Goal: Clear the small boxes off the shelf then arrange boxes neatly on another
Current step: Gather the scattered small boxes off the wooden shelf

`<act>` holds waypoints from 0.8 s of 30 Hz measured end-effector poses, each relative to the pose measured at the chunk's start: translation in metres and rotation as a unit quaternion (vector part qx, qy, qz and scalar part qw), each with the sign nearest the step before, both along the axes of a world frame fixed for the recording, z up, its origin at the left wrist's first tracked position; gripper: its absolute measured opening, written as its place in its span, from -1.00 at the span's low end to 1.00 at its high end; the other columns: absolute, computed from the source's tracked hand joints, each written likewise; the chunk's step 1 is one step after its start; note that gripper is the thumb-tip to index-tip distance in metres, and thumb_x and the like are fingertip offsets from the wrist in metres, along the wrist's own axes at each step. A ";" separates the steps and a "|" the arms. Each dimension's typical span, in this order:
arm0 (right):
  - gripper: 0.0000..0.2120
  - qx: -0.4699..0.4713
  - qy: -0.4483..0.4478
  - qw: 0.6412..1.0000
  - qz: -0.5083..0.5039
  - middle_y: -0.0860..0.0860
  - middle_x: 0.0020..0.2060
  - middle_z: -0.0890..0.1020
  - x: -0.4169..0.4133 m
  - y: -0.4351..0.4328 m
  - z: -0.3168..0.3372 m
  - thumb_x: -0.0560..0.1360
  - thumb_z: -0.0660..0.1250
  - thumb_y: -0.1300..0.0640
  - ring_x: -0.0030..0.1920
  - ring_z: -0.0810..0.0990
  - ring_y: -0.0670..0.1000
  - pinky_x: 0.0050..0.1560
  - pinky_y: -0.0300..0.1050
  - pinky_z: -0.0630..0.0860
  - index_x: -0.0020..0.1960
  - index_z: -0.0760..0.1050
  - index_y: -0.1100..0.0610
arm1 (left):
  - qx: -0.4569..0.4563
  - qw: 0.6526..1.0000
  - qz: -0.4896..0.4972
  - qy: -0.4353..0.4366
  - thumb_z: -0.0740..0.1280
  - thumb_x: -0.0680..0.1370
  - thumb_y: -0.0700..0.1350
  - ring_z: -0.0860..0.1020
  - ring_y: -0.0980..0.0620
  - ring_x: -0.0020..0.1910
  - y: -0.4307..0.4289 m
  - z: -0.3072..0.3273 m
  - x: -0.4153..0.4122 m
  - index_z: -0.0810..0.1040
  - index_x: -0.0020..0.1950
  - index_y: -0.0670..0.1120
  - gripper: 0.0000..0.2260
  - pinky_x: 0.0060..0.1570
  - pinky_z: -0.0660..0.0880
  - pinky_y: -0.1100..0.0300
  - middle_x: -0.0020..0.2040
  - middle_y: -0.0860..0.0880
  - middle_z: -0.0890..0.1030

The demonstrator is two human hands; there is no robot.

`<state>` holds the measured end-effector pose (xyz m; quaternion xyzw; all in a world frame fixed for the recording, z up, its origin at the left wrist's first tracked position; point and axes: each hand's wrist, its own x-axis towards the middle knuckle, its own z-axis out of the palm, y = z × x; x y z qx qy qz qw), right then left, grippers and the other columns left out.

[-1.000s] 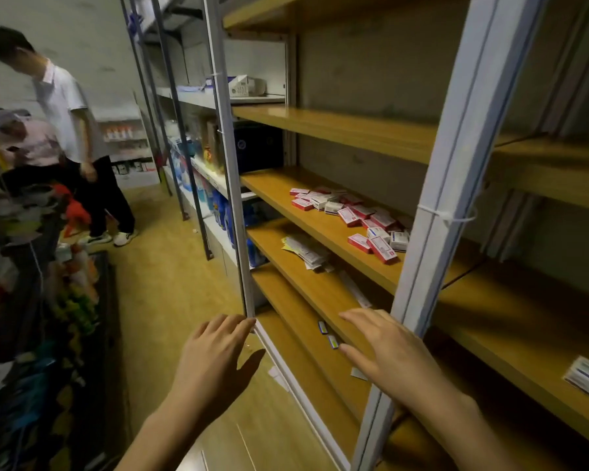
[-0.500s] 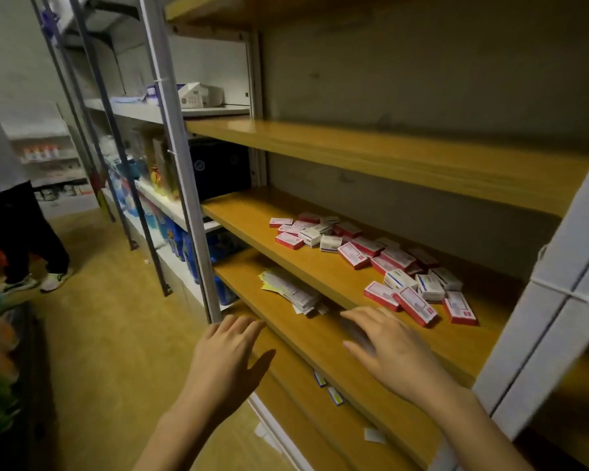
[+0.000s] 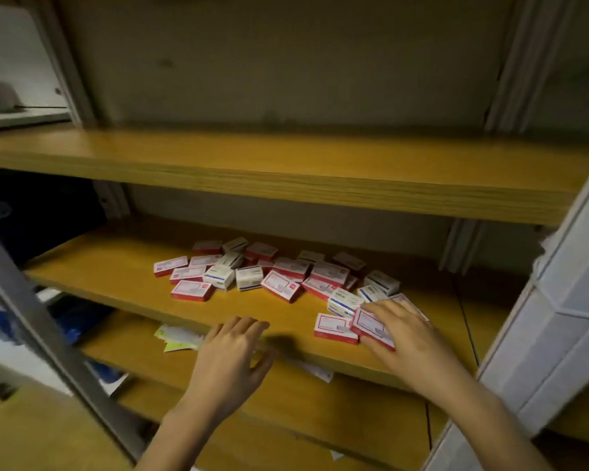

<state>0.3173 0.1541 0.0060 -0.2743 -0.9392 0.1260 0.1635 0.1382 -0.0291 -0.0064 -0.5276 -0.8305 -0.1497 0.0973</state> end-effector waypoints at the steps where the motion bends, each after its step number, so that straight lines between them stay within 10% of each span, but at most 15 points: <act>1: -0.50 -0.001 -0.001 1.000 -0.029 -0.14 0.28 0.34 0.002 0.001 -0.001 0.47 0.23 -0.15 0.28 0.26 -0.13 0.17 -0.22 0.35 0.36 0.20 -0.10 | 0.002 1.000 -0.020 -0.007 0.20 0.51 0.16 0.44 0.05 0.19 0.008 -0.002 -0.006 0.42 0.29 0.04 -0.60 0.13 0.37 0.14 0.20 0.09 0.52; 10: -0.33 -0.062 -0.125 0.976 -0.169 -0.06 0.41 0.19 -0.001 0.003 -0.010 0.44 0.28 -0.15 0.41 0.11 -0.01 0.29 -0.06 0.27 0.44 0.04 -0.05 | -0.011 0.987 -0.151 -0.062 0.15 0.49 0.24 0.38 0.09 0.23 0.059 -0.009 -0.033 0.37 0.29 0.09 -0.57 0.18 0.29 0.20 0.24 0.11 0.47; 24: -0.47 -0.004 -0.067 0.965 -0.252 -0.11 0.30 0.32 0.014 -0.032 0.007 0.47 0.19 -0.19 0.30 0.29 -0.10 0.16 -0.18 0.44 0.35 0.16 -0.04 | -0.041 0.964 -0.239 -0.108 0.26 0.44 0.25 0.32 0.10 0.28 0.108 -0.016 -0.038 0.31 0.34 0.12 -0.49 0.23 0.30 0.18 0.31 0.09 0.41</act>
